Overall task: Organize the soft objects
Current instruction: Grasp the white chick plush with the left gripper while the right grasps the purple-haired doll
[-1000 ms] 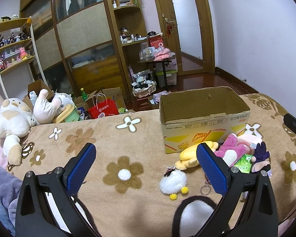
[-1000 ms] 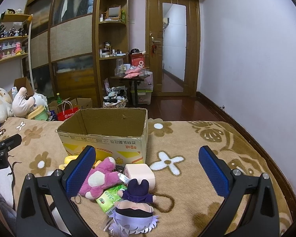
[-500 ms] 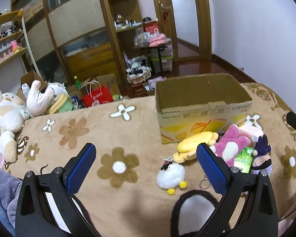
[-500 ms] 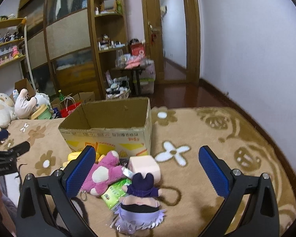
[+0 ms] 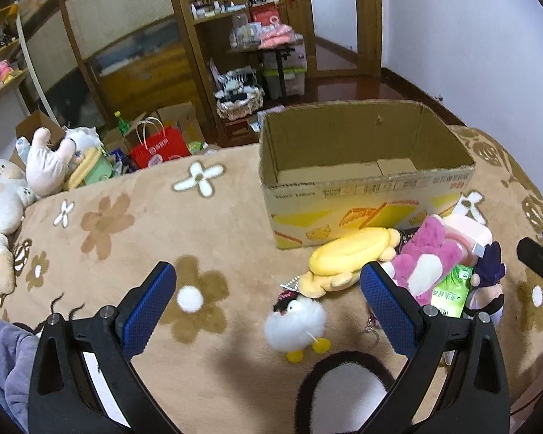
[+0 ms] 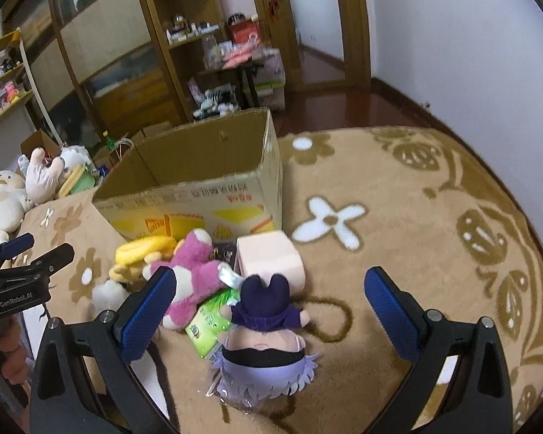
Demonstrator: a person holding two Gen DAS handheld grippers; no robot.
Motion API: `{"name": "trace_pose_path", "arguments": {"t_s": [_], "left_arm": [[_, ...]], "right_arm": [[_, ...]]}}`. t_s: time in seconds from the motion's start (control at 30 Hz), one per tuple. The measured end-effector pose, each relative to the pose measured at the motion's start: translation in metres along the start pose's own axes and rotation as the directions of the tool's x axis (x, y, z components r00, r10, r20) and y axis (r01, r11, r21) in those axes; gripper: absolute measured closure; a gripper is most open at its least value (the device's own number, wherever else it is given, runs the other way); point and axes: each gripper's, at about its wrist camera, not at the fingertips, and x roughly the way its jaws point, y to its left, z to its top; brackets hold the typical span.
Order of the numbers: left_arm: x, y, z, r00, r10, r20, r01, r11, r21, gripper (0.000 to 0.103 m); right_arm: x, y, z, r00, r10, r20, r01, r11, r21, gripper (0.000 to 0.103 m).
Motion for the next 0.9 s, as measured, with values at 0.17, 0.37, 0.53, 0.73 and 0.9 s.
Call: {"name": "trace_pose_path", "arguments": {"t_s": [0.17, 0.37, 0.53, 0.73, 0.9], "left_arm": [[0.02, -0.003, -0.002, 0.996, -0.026, -0.087, 0.026, 1.0, -0.001, 0.003], [0.047, -0.005, -0.009, 0.979, -0.051, -0.199, 0.051, 0.999, -0.002, 0.002], [0.068, -0.006, -0.014, 0.955, -0.061, -0.291, 0.059, 0.998, -0.016, 0.003], [0.093, -0.005, -0.02, 0.928, -0.074, -0.366, 0.064, 0.997, -0.04, 0.003], [0.106, 0.0, -0.023, 0.912, -0.091, -0.399, 0.068, 0.995, -0.07, 0.004]], "right_arm": [[0.014, 0.002, -0.004, 0.997, 0.011, -0.082, -0.011, 1.0, -0.004, 0.0], [0.032, 0.001, -0.01, 0.986, 0.018, -0.165, -0.018, 1.0, 0.001, 0.0], [0.049, -0.001, -0.016, 0.97, 0.028, -0.243, -0.026, 1.0, 0.014, 0.004], [0.064, -0.001, -0.022, 0.951, 0.025, -0.307, -0.022, 1.0, 0.013, 0.008], [0.066, 0.003, -0.025, 0.942, 0.029, -0.335, -0.031, 1.0, 0.0, 0.019]]}}
